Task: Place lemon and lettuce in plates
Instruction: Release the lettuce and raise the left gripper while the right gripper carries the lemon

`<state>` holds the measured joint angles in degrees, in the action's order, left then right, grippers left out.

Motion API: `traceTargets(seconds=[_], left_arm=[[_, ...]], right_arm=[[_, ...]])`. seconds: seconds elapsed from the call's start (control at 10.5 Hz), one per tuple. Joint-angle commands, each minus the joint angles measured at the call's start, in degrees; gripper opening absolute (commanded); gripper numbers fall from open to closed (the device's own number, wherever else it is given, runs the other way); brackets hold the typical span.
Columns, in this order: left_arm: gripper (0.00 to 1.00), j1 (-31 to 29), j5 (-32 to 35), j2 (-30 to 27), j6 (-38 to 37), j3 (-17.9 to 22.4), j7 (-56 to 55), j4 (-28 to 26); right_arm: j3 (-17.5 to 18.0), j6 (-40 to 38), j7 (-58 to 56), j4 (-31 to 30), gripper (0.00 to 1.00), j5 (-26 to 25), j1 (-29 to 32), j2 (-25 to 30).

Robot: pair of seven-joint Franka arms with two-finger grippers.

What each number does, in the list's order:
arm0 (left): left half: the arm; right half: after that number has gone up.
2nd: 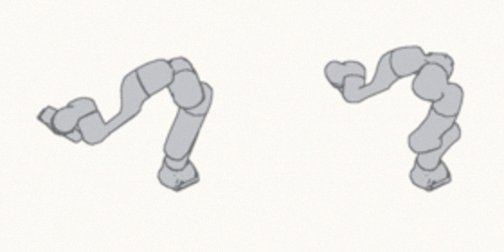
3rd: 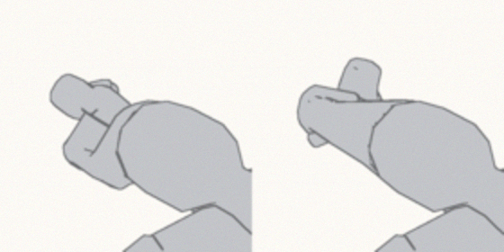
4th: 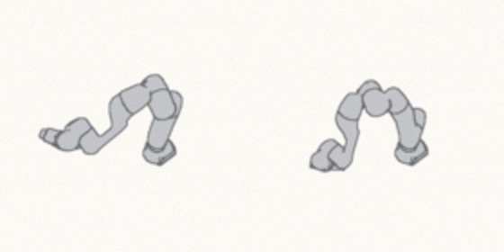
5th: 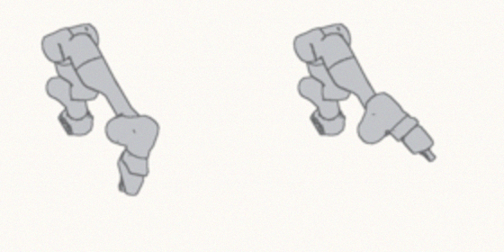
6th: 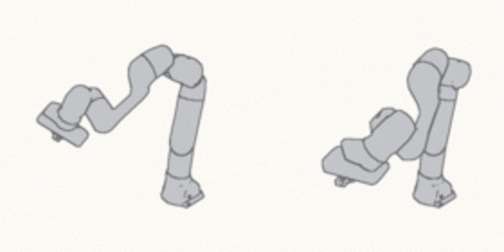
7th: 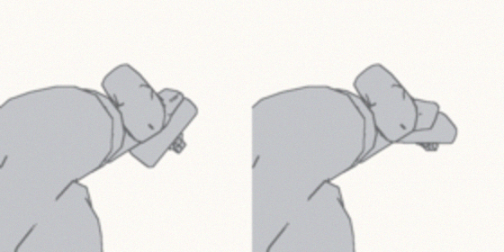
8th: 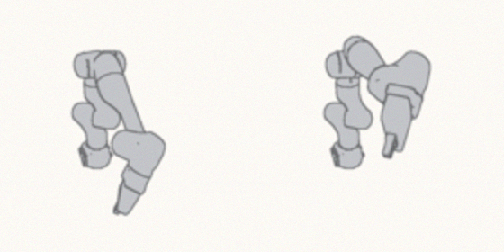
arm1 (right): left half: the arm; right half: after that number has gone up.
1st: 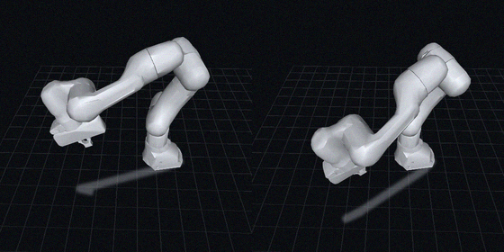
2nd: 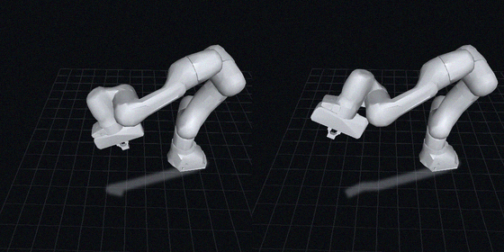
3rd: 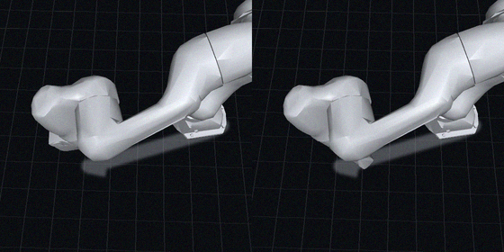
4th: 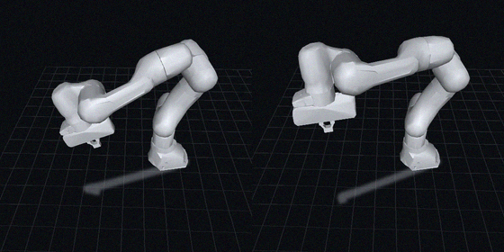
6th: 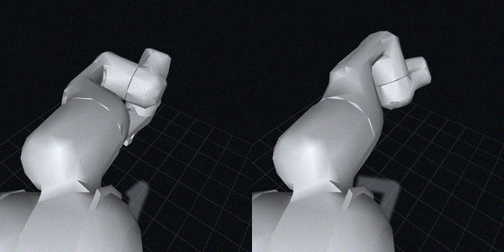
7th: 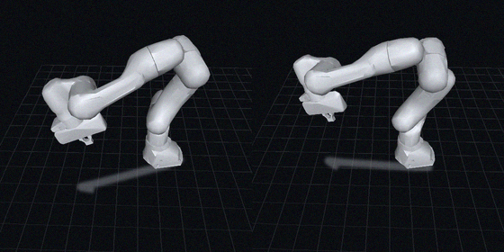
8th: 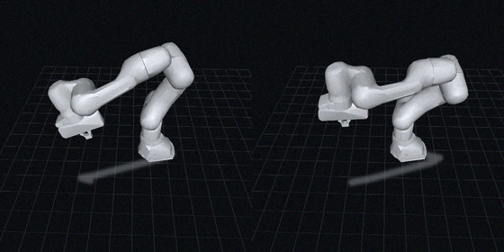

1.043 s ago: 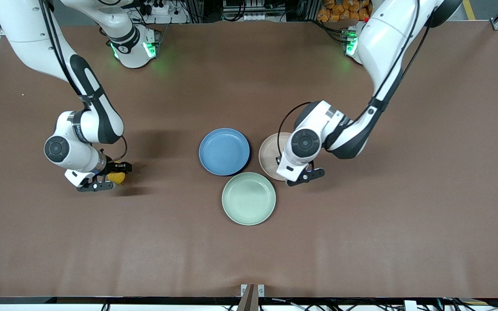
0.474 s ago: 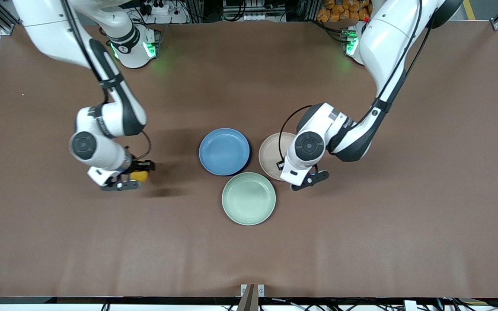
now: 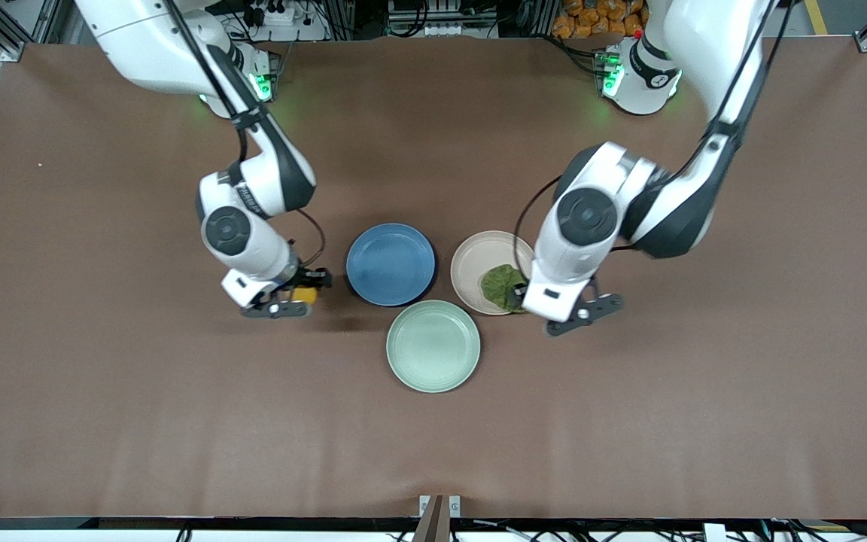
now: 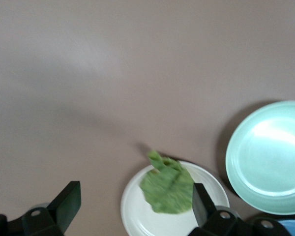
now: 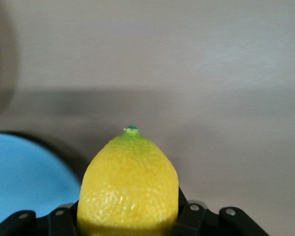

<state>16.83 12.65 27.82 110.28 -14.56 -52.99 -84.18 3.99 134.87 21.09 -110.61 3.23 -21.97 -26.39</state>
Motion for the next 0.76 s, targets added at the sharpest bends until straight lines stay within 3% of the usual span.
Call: traceTargets(seconds=[0.0, 0.47, 0.66], left_arm=[[1.00, -4.4, 1.6, -5.6, -3.6, 0.4, 9.3, -1.5], [1.00, -13.0, 0.4, -16.2, -13.8, -0.4, 22.4, -1.8], [1.00, -13.1, -3.4, -20.8, -16.0, 0.2, 27.0, -2.6]], right_arm=[[0.9, -0.1, 4.7, 3.5, 0.00, 0.2, -3.4, -2.9], [0.9, 3.5, 11.7, 8.6, 0.00, 0.3, -9.9, -10.4], [0.9, 4.7, 11.8, 8.6, 0.00, 0.2, -10.6, -11.4]])
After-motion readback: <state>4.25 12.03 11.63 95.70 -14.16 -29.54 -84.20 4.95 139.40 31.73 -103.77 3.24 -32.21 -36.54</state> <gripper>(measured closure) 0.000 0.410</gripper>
